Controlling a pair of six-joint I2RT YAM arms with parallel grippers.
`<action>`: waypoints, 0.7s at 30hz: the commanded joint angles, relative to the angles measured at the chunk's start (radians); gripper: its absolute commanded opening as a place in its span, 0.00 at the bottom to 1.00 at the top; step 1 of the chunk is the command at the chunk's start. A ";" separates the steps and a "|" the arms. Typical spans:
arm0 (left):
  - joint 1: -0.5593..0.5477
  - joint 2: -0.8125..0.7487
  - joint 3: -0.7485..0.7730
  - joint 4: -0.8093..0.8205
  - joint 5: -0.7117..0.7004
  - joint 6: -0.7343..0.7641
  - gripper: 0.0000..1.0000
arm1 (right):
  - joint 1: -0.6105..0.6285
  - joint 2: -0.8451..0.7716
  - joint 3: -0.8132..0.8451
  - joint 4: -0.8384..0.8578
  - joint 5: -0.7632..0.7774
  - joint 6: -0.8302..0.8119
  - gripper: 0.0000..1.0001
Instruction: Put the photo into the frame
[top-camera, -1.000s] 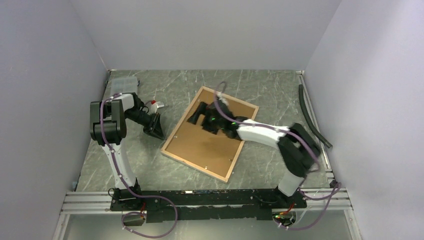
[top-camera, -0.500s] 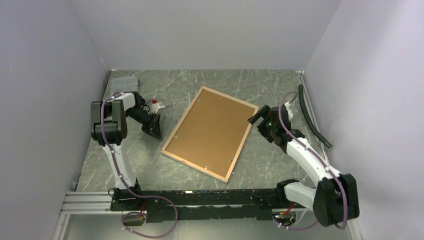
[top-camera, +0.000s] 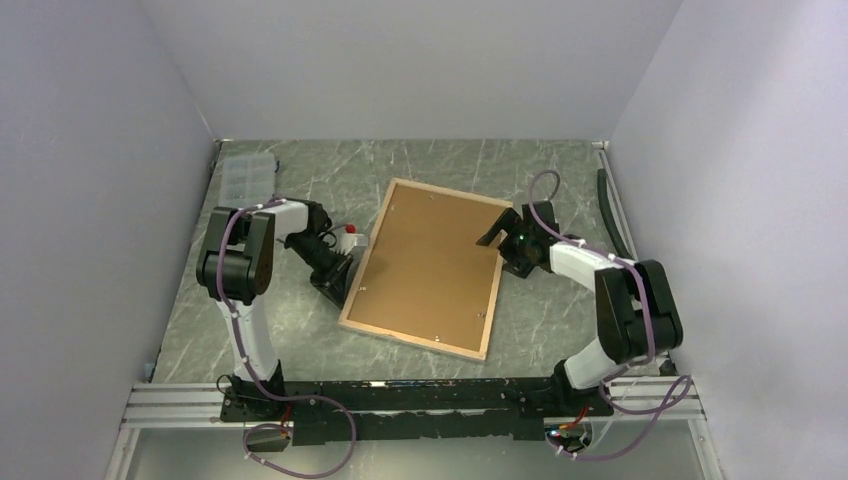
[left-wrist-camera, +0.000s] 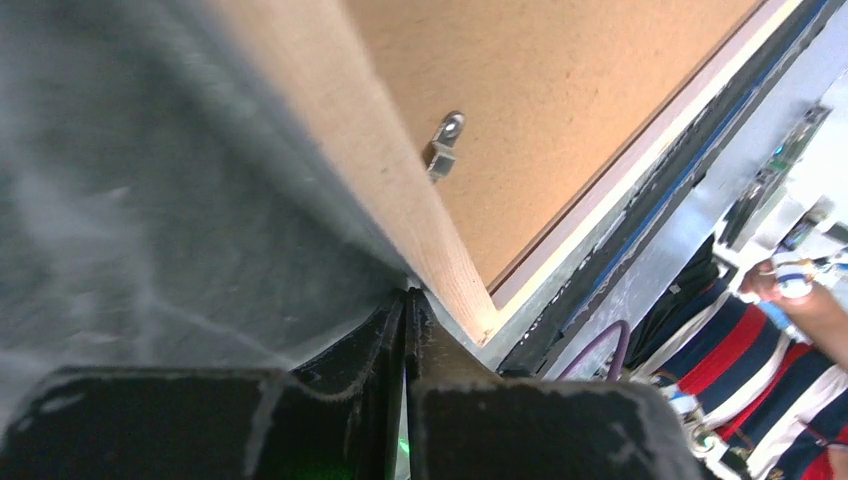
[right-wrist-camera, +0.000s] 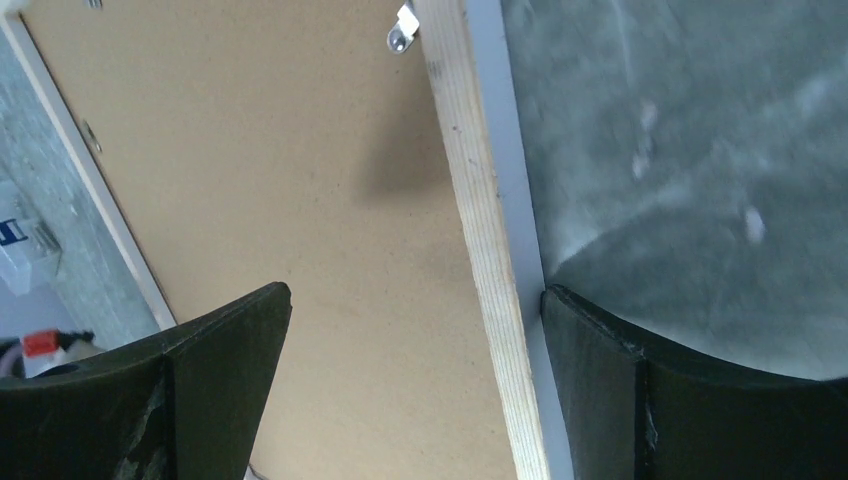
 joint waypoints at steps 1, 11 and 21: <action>-0.070 -0.032 -0.040 0.027 -0.043 0.085 0.10 | -0.002 0.099 0.131 0.097 -0.075 -0.027 1.00; -0.203 -0.032 -0.023 -0.075 0.028 0.164 0.15 | 0.022 0.235 0.370 -0.040 -0.068 -0.067 1.00; 0.111 -0.053 0.231 -0.208 0.125 0.115 0.22 | 0.016 0.133 0.418 -0.136 0.093 -0.092 1.00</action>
